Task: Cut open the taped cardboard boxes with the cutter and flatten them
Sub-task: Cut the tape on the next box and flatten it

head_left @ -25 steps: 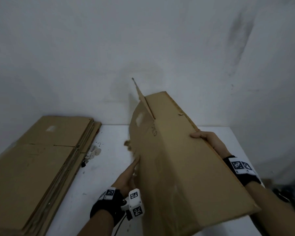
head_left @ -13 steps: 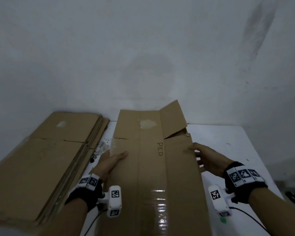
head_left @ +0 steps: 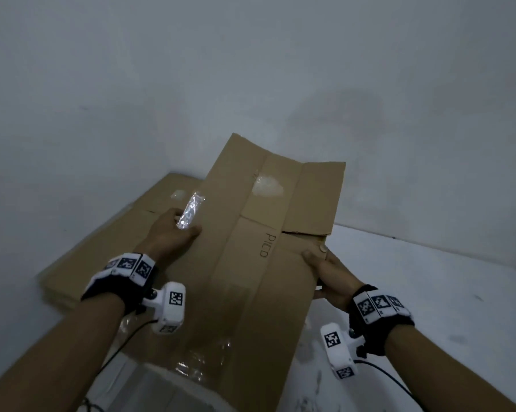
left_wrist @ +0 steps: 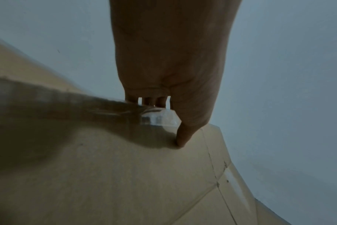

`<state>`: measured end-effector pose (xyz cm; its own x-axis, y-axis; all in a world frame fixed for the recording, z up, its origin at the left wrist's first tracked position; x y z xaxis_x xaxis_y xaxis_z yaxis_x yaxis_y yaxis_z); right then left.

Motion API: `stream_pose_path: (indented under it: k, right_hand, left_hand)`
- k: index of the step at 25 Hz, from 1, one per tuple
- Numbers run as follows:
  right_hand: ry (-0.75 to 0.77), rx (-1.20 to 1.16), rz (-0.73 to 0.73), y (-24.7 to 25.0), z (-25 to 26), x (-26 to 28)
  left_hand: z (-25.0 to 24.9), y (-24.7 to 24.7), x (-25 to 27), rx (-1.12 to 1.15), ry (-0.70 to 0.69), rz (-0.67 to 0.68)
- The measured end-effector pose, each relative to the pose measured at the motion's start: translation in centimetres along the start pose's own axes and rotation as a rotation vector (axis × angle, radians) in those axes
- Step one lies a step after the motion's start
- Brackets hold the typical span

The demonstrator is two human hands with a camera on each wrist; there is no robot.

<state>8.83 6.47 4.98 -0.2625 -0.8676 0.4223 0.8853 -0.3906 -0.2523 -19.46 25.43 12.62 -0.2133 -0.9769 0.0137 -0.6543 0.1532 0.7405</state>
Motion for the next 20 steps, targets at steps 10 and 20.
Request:
stream_pose_path:
  k: [10,20]
  right_hand:
    - [-0.157,-0.099,0.131,-18.1,-1.3,-13.9]
    - [-0.293,0.157,-0.056,-27.9,-9.5,-28.9]
  left_hand:
    - [16.3,14.3,-3.0,-0.225,0.343,-0.109]
    - [30.4,9.0,-1.6,-0.378,0.462,0.212]
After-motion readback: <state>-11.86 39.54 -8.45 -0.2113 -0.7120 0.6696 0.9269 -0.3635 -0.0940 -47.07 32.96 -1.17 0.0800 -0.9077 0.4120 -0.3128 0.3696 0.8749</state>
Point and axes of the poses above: each hand's wrist, its own x-axis away from the middle knuckle, its own y-axis out of the back of the hand, z = x × y, the point moved 4 cm from there along -x, towards the middle knuckle, and after that the axes turned 8 degrees about -x, right-handed, at the moved point
